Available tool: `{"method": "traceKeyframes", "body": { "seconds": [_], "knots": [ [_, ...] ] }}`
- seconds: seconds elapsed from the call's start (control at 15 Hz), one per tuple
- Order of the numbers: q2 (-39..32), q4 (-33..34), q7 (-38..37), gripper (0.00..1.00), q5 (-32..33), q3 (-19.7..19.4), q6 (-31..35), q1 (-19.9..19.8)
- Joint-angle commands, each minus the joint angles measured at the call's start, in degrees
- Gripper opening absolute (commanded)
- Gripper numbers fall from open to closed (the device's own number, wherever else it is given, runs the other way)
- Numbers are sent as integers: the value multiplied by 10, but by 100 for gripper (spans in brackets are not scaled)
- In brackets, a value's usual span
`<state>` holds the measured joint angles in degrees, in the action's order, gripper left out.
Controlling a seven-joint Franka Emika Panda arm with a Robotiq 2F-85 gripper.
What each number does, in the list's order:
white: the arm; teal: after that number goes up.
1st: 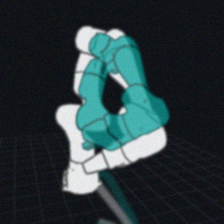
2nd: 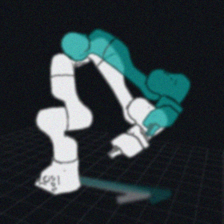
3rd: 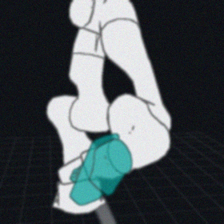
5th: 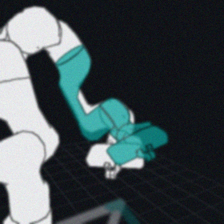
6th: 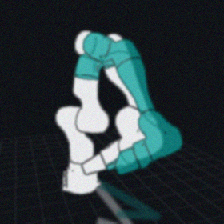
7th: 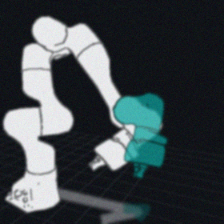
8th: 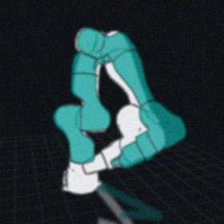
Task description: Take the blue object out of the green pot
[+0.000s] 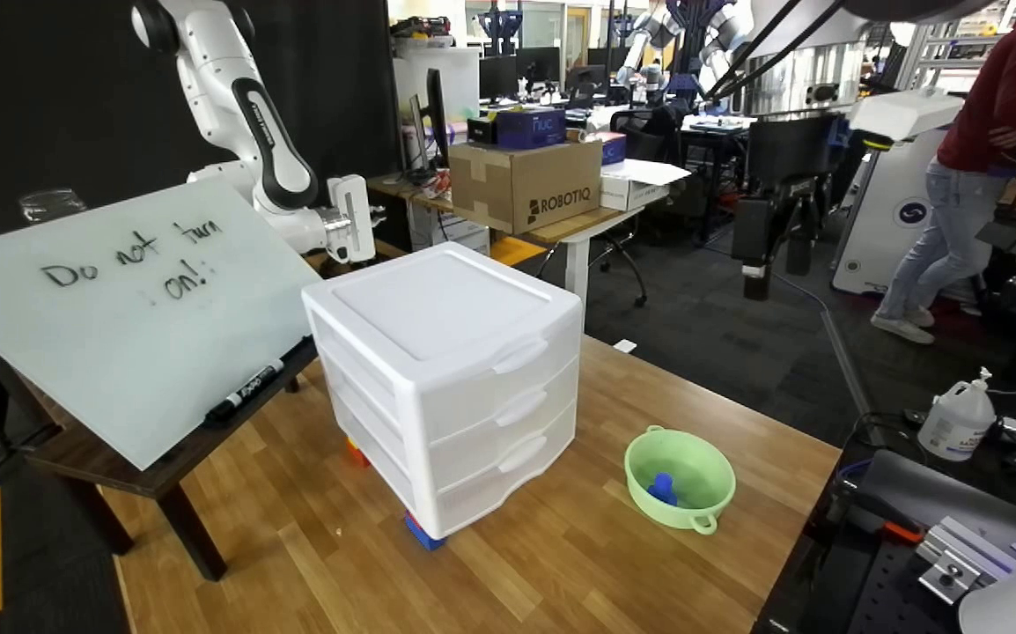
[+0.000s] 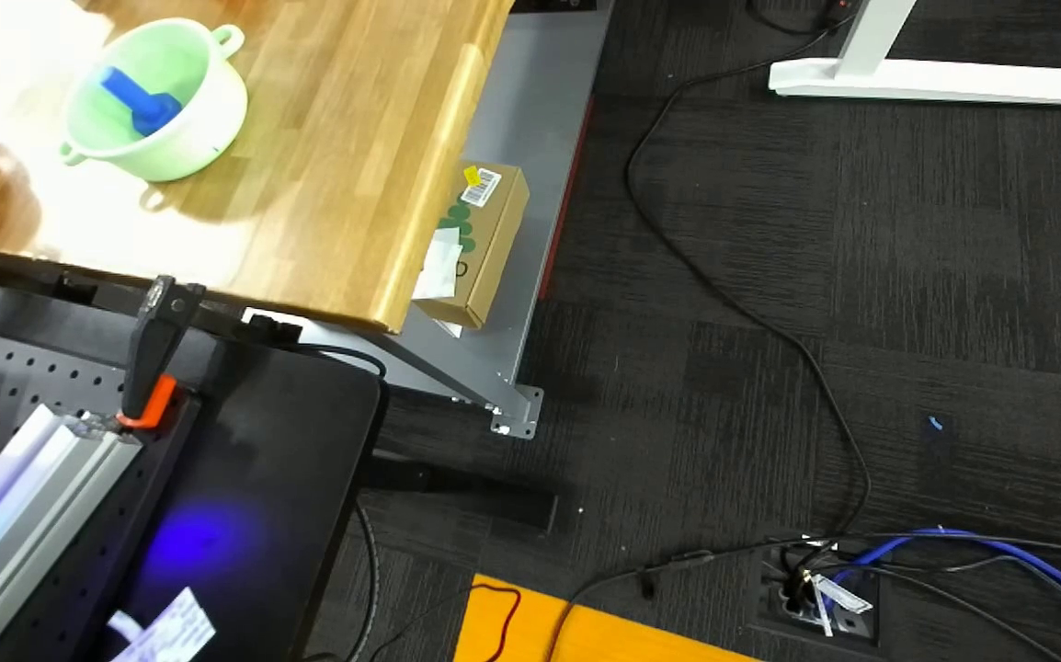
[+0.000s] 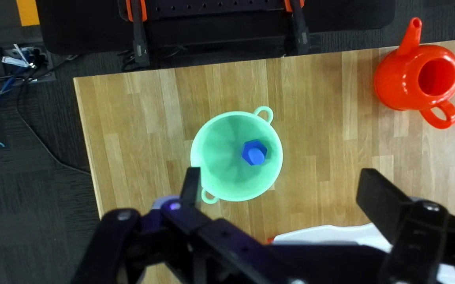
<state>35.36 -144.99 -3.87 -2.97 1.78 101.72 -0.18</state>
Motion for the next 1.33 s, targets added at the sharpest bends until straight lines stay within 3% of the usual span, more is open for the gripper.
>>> {"method": "traceKeyframes", "body": {
  "seconds": [0.0, 0.8, 1.27],
  "knots": [
    [3, 1, 0, 100, 1, -1, -1, 1],
    [1, -6, 26, 100, 0, -9, 12, 5],
    [-54, 2, 59, 100, 23, -13, 34, 1]
  ]
}}
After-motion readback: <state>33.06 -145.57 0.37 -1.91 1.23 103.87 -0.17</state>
